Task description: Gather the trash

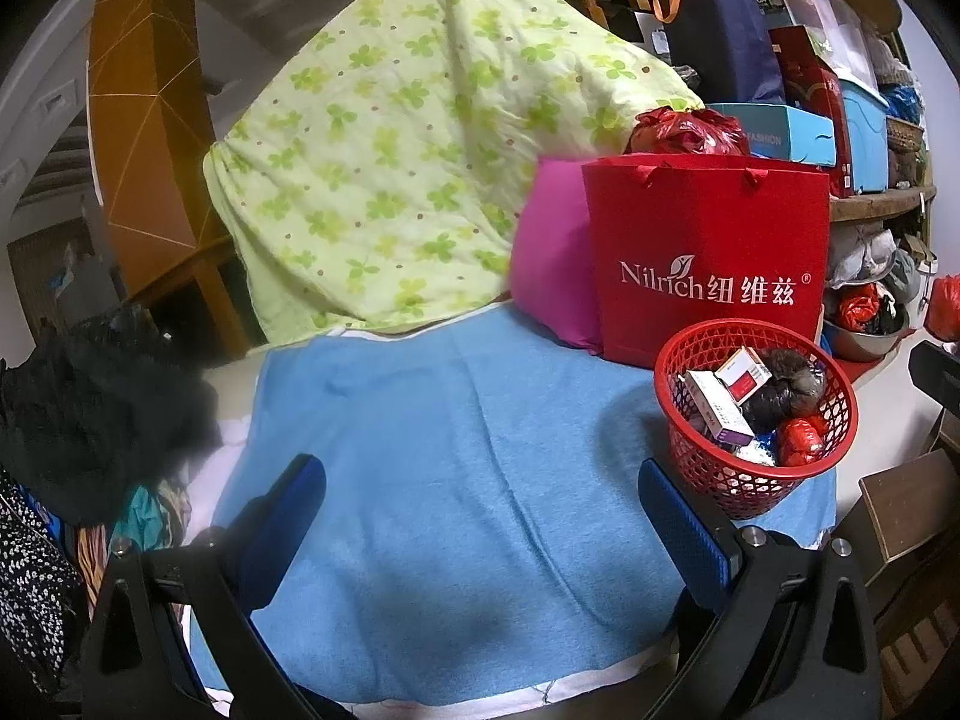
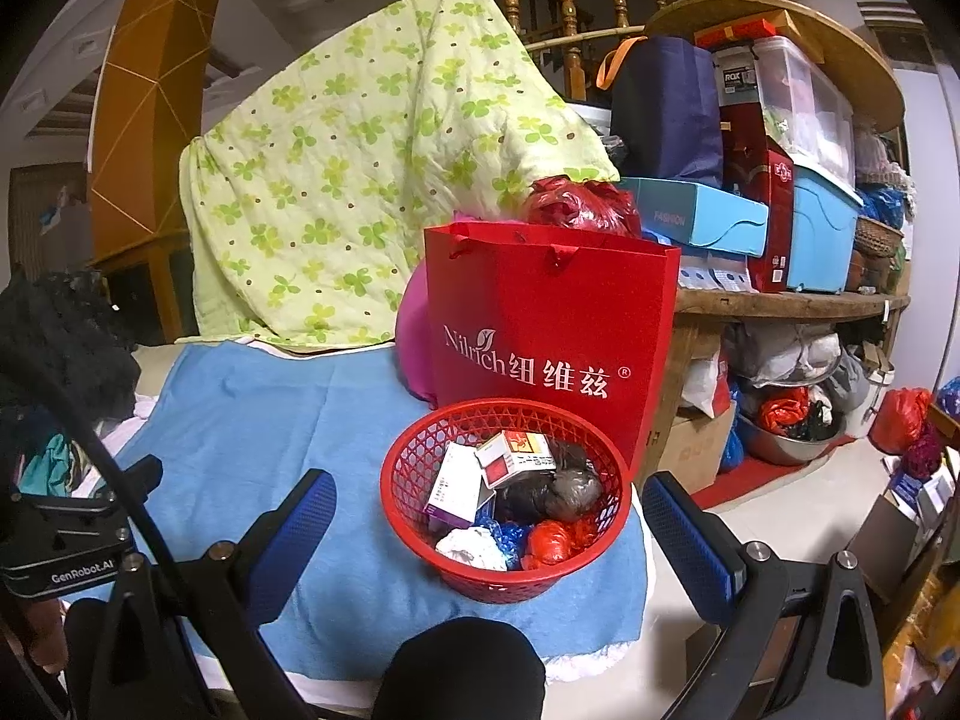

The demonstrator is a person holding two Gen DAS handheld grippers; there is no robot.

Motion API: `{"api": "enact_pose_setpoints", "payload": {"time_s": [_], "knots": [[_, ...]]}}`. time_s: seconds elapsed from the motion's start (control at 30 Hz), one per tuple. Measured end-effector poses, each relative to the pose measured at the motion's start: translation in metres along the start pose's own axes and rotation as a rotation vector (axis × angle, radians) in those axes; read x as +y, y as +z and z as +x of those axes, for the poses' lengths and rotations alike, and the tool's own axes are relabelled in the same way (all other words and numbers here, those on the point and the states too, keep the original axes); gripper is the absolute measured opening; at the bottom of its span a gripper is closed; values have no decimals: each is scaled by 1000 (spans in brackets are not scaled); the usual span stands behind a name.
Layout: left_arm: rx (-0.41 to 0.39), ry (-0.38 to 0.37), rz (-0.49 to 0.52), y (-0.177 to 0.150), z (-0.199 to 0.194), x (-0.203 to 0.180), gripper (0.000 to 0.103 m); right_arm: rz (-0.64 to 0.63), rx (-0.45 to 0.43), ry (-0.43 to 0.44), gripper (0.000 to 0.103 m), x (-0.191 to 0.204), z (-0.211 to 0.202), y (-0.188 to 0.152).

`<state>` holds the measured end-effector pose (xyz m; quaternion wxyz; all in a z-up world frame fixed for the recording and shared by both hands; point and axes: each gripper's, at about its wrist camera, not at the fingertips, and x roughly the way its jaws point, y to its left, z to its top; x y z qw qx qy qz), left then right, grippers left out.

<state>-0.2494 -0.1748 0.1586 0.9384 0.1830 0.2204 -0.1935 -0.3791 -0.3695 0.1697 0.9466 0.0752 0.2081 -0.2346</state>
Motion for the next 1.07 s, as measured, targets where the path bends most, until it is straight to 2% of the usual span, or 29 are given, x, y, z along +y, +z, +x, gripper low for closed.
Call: {"api": "enact_pose_setpoints", "payload": {"time_s": [0.7, 0.87, 1.07], "knots": [[-34, 3, -19, -2, -12, 9, 103, -34, 9, -13, 103, 18, -8, 3], [-30, -1, -28, -3, -8, 13, 103, -32, 18, -18, 103, 20, -1, 2], [-17, -42, -33, -5, 11, 19, 103, 2, 20, -41, 103, 14, 13, 4]]}}
